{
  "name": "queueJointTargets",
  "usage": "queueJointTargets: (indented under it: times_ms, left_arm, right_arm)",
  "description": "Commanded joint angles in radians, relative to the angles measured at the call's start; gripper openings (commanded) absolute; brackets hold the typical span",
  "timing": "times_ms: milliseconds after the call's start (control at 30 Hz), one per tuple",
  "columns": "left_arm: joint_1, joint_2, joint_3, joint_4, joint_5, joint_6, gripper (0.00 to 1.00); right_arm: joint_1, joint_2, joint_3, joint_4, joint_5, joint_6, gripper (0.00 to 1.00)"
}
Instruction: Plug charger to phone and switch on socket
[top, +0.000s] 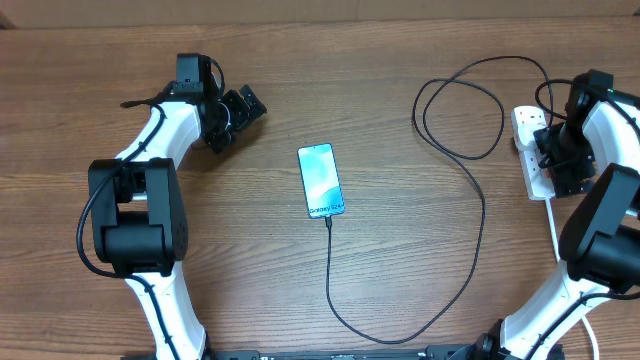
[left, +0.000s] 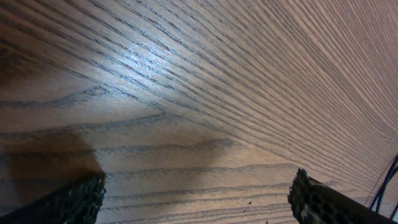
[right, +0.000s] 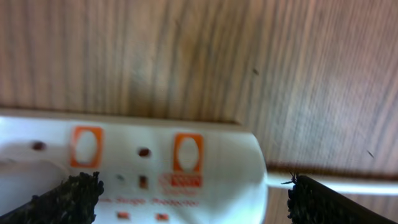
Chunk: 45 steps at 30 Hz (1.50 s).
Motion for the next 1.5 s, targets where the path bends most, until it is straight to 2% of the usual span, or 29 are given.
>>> queueJointTargets:
  times_ms: [0,733,1100,1467]
  left_arm:
    - [0.006,0.034,-0.026,-0.015,-0.077,-0.006,1.0]
    - [0.006,0.034,-0.026,-0.015,-0.077,-0.006,1.0]
    - [0.006,0.034,-0.026,-0.015,-0.077,-0.006,1.0]
    - [0.006,0.034,-0.026,-0.015,-0.077,-0.006,1.0]
  right_arm:
    - [-0.005,0.022,0.014,0.023,0.06,0.008,1.0]
    - [-0.008,0.034,0.014,0.111,0.058,0.011,1.0]
    - [-0.008,0.035,-0.08,0.214,-0.016,0.011,1.0]
    - [-0.008,0.035,-0.084,0.143,-0.047,-0.027,1.0]
